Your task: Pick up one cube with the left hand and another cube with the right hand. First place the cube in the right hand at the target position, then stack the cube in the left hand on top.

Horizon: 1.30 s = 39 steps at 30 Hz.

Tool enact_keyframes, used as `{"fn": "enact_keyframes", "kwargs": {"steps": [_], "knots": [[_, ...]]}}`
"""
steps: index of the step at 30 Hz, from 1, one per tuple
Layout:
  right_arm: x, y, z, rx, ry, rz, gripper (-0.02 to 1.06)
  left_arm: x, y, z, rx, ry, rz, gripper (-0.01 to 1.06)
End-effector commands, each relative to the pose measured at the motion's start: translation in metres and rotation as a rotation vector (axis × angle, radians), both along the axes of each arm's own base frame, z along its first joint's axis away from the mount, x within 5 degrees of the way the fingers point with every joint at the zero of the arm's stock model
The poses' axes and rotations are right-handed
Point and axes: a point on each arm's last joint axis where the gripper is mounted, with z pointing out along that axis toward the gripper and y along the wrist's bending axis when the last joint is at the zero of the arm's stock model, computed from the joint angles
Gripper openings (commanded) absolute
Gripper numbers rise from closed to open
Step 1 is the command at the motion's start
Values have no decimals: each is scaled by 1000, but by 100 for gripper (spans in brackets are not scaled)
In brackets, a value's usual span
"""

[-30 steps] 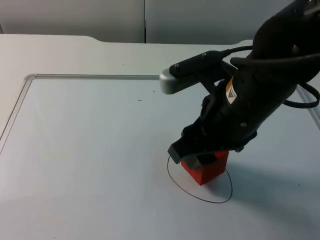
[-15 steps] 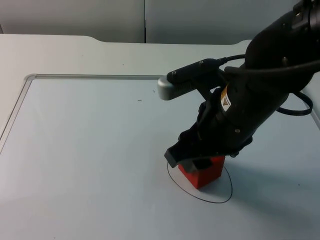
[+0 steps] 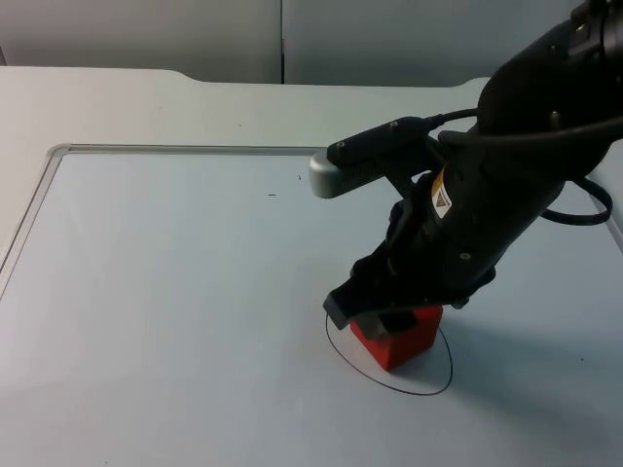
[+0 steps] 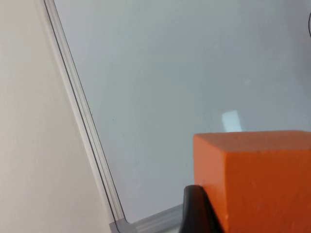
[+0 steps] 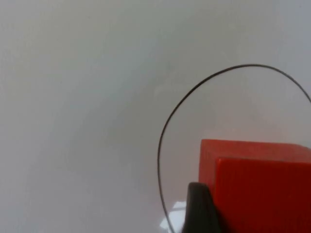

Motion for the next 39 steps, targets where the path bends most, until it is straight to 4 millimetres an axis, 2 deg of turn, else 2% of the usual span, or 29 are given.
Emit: {"fn": "enact_keyframes", "kwargs": {"steps": [1, 2, 3, 4, 6, 7, 9, 12, 16, 17, 20, 21, 22, 26, 27, 30, 32, 33, 36, 37, 38, 39], "knots": [[0, 2, 1, 1, -3, 2, 45, -1, -1, 1, -17, -12, -3, 23], [0, 2, 1, 1, -3, 2, 52, -1, -1, 1, -17, -12, -3, 23], [0, 2, 1, 1, -3, 2, 52, -1, -1, 1, -17, -12, -3, 23], [0, 2, 1, 1, -3, 2, 59, -1, -1, 1, -17, -12, -3, 23], [0, 2, 2, 1, -2, 0, 78, -1, -1, 1, -17, -12, -3, 23], [0, 2, 2, 1, -2, 0, 78, -1, -1, 1, -17, -12, -3, 23], [0, 1, 3, -2, 0, 0, 85, -1, -1, 1, -17, -12, -3, 23], [0, 1, 7, 2, -10, 5, 85, 0, -1, 1, -19, -15, -4, 23], [-3, -1, 38, 45, -70, 14, 86, 0, -1, 1, -21, -19, -4, 23], [-3, -1, 38, 45, -70, 14, 86, 0, -1, 1, -21, -19, -4, 23], [-13, -11, 99, 137, -197, 36, 86, 0, -1, 1, -21, -19, -4, 23], [-13, -11, 99, 137, -197, 36, 86, 0, -1, 1, -21, -19, -4, 23], [-19, -16, 123, 178, -256, 49, 86, 0, -2, 1, -20, -24, -10, 23], [-60, -52, 219, 366, -523, 82, 84, 3, -5, 6, -29, -66, -59, 23], [-60, -52, 219, 366, -523, 82, 84, 3, -5, 6, -29, -66, -59, 23], [-102, -90, 271, 464, -691, 98, 84, 11, -16, 17, -41, -82, -146, 23], [-130, -116, 293, 495, -767, 97, 84, 21, -26, 29, -50, -94, -209, 23], [-130, -116, 293, 495, -767, 97, 84, 21, -26, 29, -50, -94, -209, 23], [-166, -152, 308, 503, -837, 80, 84, 45, -45, 38, -48, -76, -276, 23], [-169, -155, 309, 501, -839, 78, 84, 53, -52, 41, -48, -75, -302, 23], [-169, -155, 309, 501, -839, 78, 84, 53, -52, 41, -48, -75, -302, 23], [-178, -163, 311, 505, -855, 73, 84, 63, -60, 39, -50, -54, -324, 23]]}}
